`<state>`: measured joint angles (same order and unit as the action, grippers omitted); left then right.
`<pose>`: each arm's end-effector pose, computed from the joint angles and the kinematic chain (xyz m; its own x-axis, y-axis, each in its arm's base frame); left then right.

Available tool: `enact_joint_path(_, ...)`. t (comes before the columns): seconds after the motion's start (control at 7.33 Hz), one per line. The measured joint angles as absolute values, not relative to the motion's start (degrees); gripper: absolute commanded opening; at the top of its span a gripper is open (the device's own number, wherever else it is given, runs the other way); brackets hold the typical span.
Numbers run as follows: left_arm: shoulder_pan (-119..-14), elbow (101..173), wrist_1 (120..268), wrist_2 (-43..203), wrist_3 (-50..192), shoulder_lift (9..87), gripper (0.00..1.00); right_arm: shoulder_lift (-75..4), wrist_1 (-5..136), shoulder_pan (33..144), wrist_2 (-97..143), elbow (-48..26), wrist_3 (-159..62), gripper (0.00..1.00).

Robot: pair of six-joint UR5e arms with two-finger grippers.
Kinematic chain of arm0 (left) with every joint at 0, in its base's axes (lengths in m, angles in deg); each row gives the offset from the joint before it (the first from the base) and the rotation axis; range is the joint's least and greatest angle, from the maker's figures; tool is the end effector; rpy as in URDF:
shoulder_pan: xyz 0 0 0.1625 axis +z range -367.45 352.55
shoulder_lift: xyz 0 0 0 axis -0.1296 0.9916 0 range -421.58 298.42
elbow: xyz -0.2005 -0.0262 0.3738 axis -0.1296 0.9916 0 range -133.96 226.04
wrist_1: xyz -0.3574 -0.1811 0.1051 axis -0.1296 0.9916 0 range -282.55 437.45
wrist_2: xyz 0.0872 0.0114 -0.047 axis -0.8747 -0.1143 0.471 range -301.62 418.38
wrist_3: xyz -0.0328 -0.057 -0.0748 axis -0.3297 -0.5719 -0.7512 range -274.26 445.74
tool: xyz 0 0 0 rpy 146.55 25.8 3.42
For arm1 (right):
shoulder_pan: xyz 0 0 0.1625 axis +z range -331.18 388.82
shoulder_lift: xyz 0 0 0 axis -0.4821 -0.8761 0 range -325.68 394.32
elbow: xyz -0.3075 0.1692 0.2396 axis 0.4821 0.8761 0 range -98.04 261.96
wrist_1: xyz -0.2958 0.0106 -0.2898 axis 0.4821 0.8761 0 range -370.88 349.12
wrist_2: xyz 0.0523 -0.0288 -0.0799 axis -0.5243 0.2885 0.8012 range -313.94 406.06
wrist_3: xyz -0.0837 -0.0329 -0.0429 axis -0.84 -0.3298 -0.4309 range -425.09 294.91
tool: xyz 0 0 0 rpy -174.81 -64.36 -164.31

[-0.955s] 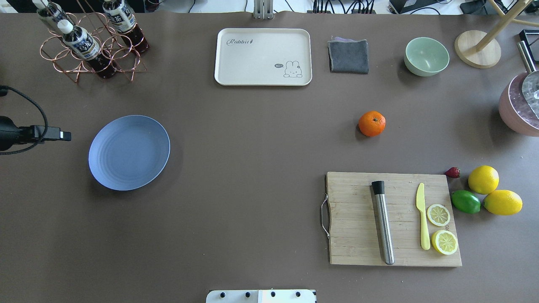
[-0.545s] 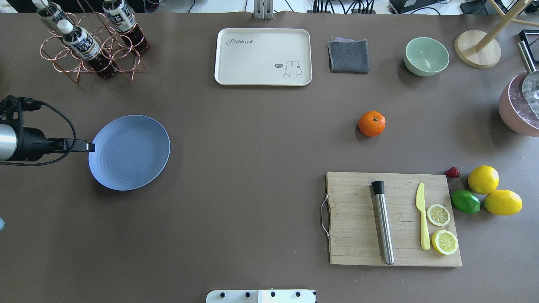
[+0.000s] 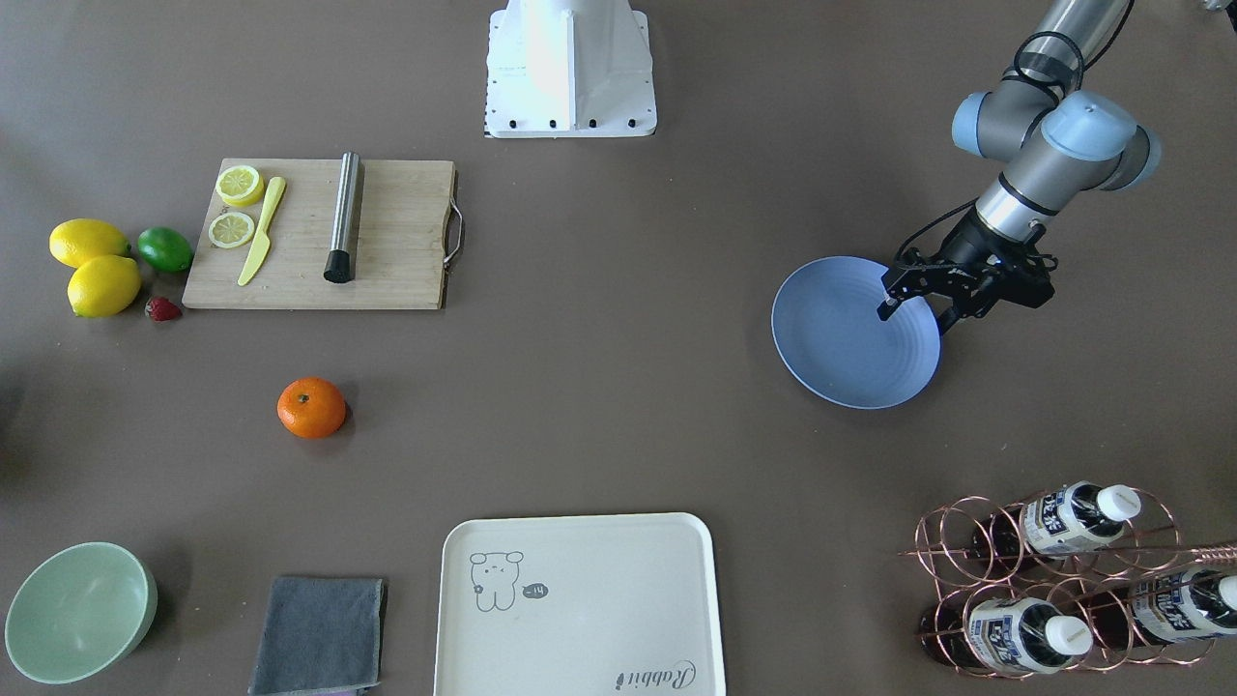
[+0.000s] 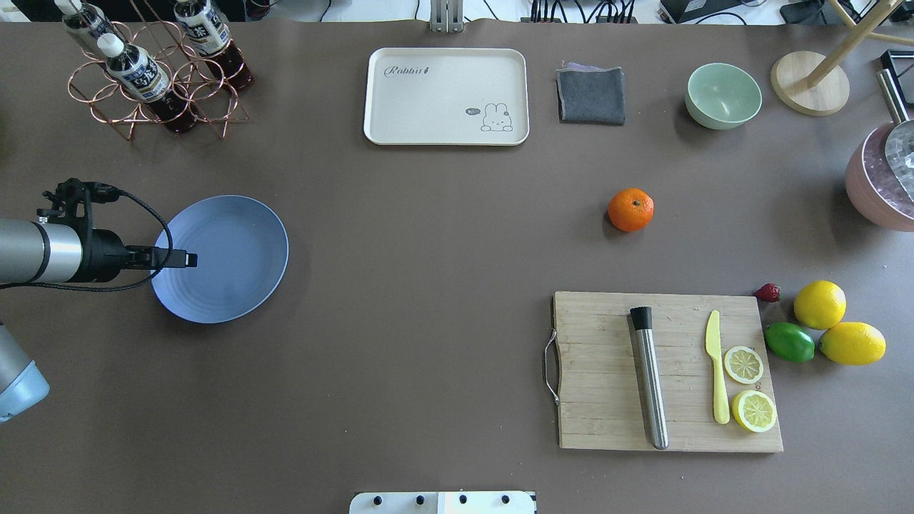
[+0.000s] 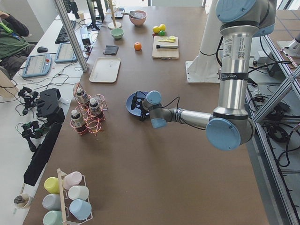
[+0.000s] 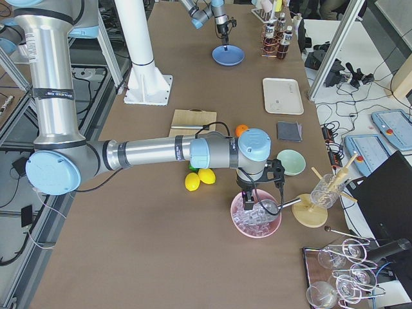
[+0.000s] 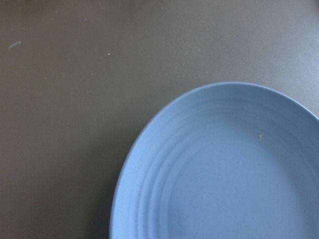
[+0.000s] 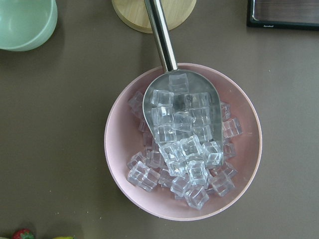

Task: Pick orange to plate
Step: 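Reach the left gripper to the blue plate's rim and grip it, then slide the blue plate to table center with left gripper while right arm reaches in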

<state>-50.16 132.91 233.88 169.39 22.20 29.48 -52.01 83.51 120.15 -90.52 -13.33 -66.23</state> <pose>0.3209 -0.4290 0.5518 0.4607 0.1407 -0.8763 0.2126 0.9411 0.2629 0.0730 -0.5179 0.5859 0.6888 -0.0618 0.7223 -0.0094 0.9955 0.0941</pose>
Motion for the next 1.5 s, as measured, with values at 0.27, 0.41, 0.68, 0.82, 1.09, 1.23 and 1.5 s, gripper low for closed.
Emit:
enact_joint_path(0.27,-50.2,131.8,235.8,169.7,21.9,29.4,0.0,-52.0,83.5,120.1,-90.5,-13.4,-66.2,1.0)
enact_joint_path(0.41,-50.7,132.3,235.8,171.1,21.8,29.6,0.0,-52.0,83.5,120.1,-90.5,-13.4,-66.2,1.0)
enact_joint_path(0.68,-53.2,132.9,235.4,176.3,18.7,29.7,0.0,-52.1,83.5,120.1,-90.5,-13.3,-66.2,1.0)
enact_joint_path(0.82,-53.9,133.2,235.4,177.5,16.1,29.8,0.0,-52.1,83.5,120.1,-90.5,-13.3,-66.2,1.0)
enact_joint_path(1.09,-54.2,133.7,235.4,178.3,13.7,30.0,0.0,-52.2,83.5,120.1,-90.5,-13.2,-66.3,1.0)
enact_joint_path(1.23,-54.2,133.8,235.4,178.5,13.3,30.2,0.0,-52.3,83.5,120.1,-90.5,-13.1,-66.3,1.0)
enact_joint_path(1.5,-54.2,136.4,231.6,178.4,11.7,32.1,0.0,-52.6,83.5,120.1,-90.5,-13.1,-66.3,1.0)
